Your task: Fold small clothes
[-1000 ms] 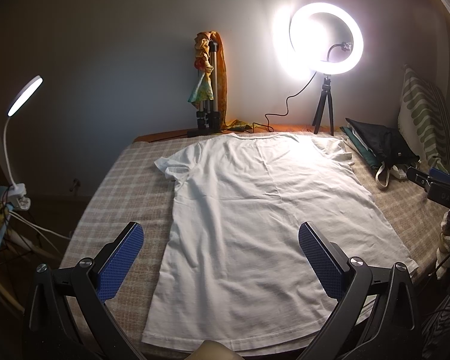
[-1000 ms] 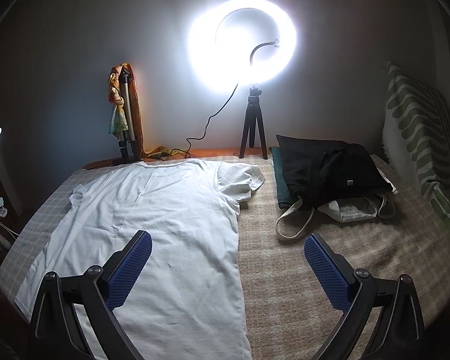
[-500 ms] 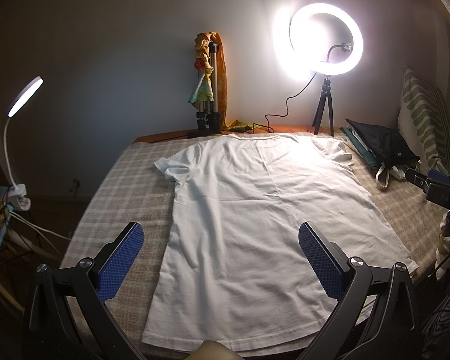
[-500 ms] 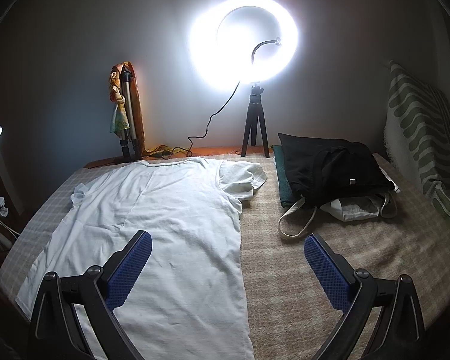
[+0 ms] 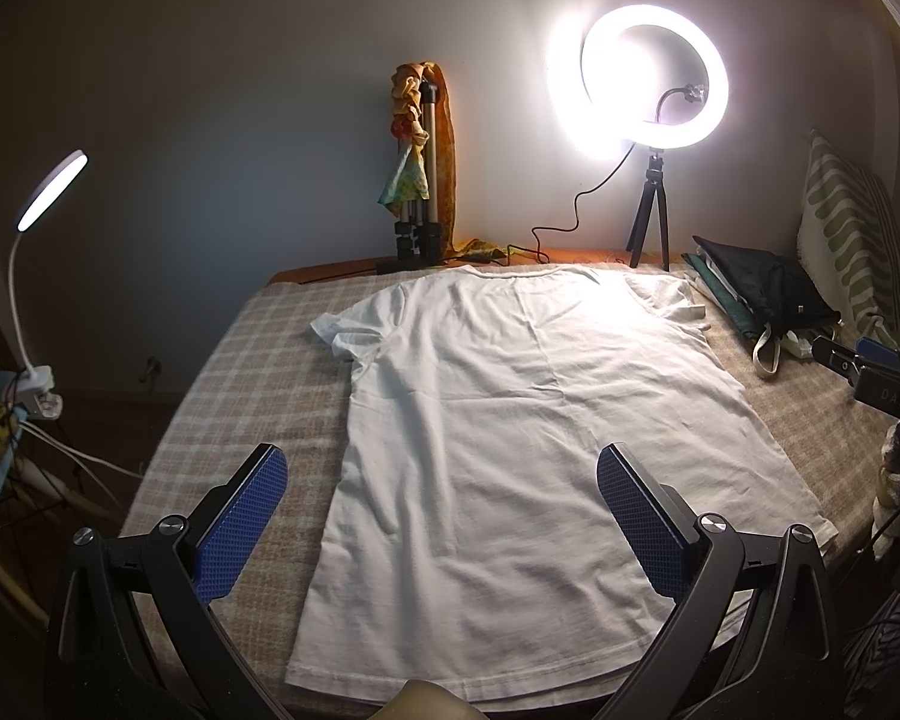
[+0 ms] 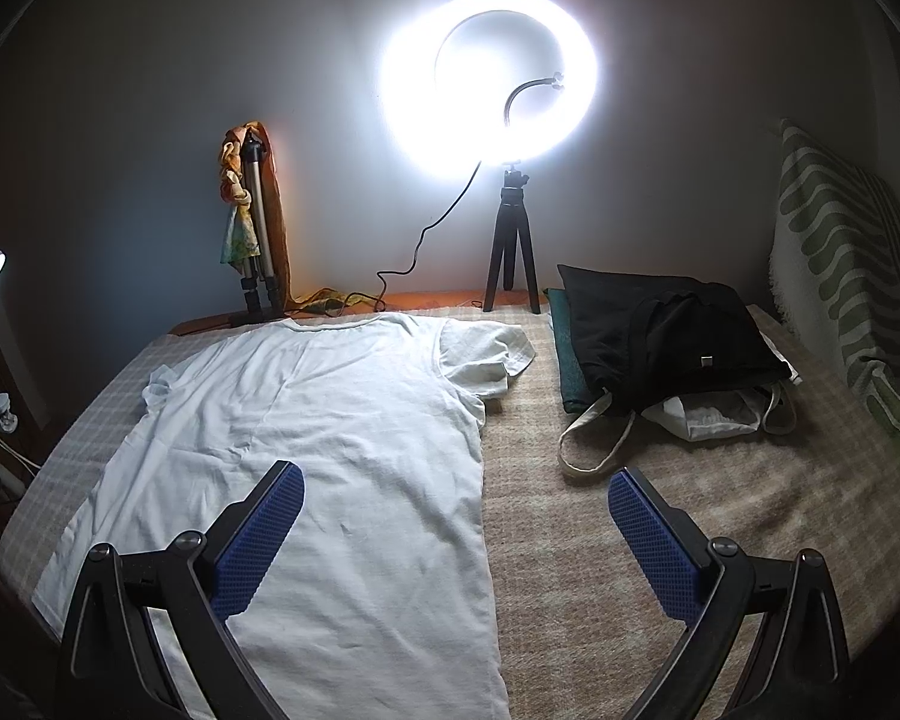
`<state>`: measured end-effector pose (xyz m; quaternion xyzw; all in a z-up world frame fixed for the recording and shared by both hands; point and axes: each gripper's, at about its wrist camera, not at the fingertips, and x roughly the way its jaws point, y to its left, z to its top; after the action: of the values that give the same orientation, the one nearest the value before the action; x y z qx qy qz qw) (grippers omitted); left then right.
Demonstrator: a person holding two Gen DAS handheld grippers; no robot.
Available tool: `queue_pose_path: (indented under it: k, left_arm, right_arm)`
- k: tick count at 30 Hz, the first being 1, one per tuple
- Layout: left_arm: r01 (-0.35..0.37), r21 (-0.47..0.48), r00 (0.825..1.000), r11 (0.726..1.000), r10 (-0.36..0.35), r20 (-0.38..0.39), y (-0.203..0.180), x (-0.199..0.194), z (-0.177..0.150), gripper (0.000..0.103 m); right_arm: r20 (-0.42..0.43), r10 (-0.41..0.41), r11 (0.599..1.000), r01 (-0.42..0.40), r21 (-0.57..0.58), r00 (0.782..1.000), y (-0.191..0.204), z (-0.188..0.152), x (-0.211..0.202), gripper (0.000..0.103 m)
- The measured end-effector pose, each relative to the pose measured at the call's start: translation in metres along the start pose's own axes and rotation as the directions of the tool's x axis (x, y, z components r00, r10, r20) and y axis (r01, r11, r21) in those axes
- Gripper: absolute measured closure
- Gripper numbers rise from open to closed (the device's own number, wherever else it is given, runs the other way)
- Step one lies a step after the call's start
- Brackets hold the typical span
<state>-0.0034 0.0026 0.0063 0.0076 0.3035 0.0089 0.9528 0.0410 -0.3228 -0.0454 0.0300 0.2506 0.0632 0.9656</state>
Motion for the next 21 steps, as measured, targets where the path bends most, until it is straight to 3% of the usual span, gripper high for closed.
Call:
queue_pose_path:
  k: [21]
  left_arm:
    - [0.006,-0.050,0.999,0.999,-0.008,-0.039,0.019,0.003,-0.006,0.001]
  right_arm:
    - [-0.001,0.022,1.000,-0.022,-0.017,1.000,0.017,0.000,0.006,0.000]
